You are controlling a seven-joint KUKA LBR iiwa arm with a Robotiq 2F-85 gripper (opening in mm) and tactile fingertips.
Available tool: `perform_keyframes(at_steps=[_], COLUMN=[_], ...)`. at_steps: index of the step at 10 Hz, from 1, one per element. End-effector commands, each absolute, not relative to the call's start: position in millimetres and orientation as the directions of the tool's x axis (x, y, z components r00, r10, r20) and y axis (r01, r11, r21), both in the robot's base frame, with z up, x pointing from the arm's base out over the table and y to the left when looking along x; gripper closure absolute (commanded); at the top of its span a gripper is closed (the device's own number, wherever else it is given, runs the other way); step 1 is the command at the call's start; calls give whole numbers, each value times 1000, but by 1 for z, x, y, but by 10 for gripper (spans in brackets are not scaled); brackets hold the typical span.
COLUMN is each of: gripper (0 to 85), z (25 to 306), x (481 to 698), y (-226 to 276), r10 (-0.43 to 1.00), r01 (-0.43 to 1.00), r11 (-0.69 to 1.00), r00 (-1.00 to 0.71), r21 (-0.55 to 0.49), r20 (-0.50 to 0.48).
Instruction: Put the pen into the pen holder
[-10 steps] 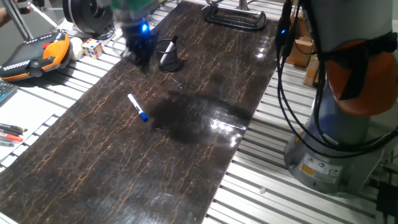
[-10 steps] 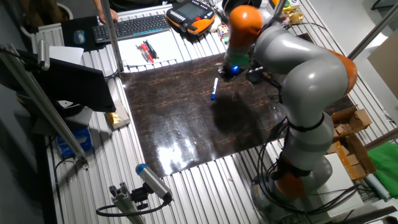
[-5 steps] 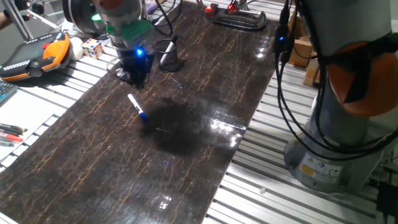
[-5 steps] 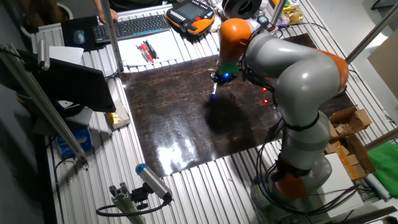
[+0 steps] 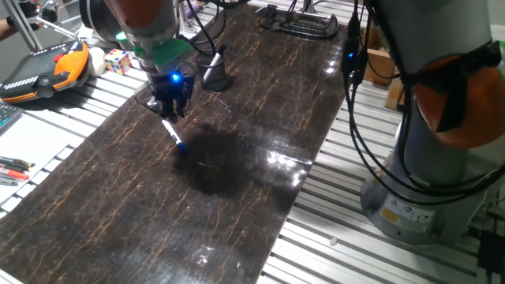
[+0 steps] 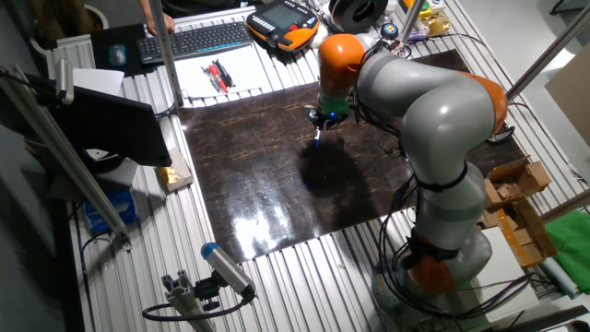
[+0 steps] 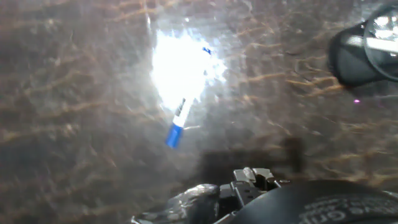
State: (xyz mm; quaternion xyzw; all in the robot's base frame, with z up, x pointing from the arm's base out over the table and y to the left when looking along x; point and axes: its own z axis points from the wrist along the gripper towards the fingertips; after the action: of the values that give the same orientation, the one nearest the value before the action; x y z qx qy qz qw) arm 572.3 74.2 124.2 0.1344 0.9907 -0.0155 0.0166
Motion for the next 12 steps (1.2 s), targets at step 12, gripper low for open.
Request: perform_keyframes(at_steps=[12], gripper=[517], z=[129], x=[569], y=[75], r10=[257], r01=[260], r11=[964], r00=[-964], r21=[-51], r20=[-62])
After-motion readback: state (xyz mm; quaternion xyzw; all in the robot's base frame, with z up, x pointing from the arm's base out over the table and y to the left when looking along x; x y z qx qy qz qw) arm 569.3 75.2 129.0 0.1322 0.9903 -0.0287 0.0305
